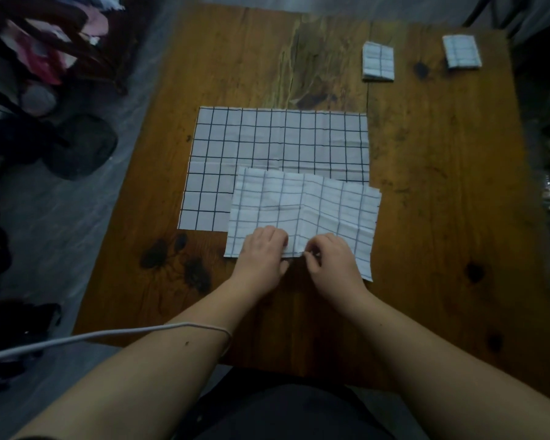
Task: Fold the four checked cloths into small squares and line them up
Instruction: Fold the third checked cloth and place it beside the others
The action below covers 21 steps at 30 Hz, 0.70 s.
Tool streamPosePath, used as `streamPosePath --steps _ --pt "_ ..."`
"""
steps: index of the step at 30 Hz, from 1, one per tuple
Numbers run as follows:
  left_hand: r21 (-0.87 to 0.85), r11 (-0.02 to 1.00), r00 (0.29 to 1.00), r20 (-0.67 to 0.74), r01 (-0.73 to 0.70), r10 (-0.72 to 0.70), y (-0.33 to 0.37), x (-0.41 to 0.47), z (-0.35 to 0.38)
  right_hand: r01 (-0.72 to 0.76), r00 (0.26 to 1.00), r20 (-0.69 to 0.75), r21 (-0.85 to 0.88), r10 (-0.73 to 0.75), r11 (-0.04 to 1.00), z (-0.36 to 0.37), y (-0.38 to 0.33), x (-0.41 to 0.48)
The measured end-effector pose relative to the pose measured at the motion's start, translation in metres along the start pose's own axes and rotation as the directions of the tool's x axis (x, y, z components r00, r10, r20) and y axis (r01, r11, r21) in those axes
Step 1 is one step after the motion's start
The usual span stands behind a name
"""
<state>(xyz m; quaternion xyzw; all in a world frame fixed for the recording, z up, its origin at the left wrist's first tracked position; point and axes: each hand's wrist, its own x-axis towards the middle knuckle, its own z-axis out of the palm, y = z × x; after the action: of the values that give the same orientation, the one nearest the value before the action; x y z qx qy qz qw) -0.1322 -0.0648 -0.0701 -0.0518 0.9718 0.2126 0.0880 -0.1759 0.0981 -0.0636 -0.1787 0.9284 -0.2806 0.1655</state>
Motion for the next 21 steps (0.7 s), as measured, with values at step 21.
streamPosePath --steps 21 --pt "-0.548 0.804 0.946 -0.319 -0.23 0.053 0.155 -0.03 -0.169 0.334 0.887 -0.413 0.262 -0.208 0.905 -0.213 -0.056 -0.081"
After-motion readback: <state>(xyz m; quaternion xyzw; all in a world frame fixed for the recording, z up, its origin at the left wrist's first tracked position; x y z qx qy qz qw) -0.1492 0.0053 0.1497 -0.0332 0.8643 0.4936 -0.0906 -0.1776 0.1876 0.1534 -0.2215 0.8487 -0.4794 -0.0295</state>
